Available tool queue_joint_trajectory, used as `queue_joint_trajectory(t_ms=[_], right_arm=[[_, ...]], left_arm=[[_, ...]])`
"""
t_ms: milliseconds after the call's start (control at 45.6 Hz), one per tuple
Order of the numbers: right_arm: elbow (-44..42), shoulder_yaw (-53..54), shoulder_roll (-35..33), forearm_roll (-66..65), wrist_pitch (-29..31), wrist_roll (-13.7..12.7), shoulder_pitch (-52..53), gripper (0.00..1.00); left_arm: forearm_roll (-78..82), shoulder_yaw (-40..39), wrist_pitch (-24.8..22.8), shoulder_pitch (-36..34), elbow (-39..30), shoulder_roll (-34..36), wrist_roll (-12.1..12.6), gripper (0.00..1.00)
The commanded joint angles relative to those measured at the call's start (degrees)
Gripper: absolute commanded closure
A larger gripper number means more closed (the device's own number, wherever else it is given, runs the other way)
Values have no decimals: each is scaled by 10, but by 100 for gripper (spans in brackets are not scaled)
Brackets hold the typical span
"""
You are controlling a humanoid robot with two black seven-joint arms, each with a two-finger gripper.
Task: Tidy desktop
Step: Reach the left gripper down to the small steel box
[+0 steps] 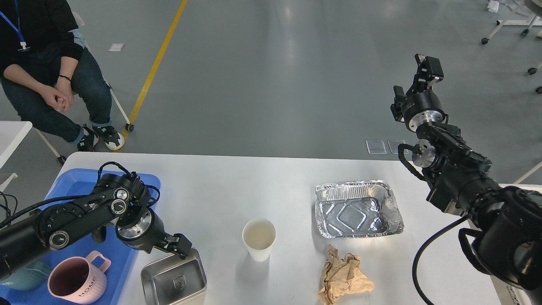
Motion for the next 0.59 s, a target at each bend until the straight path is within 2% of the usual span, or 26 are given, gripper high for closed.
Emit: queue_joint_trajectory(t_ms=[0,153,373,570], right_arm=[[0,0,0,0,0,0,0,0],[0,0,0,0,0,0,0,0],[0,0,1,0,0,1,-2,0],[0,0,1,0,0,0,-2,0]], left_arm=[[0,9,0,-1,7,0,3,39],[1,13,0,0,10,-1,18,56],[1,16,0,-1,18,-1,24,67],[0,16,0,-1,19,0,30,72]])
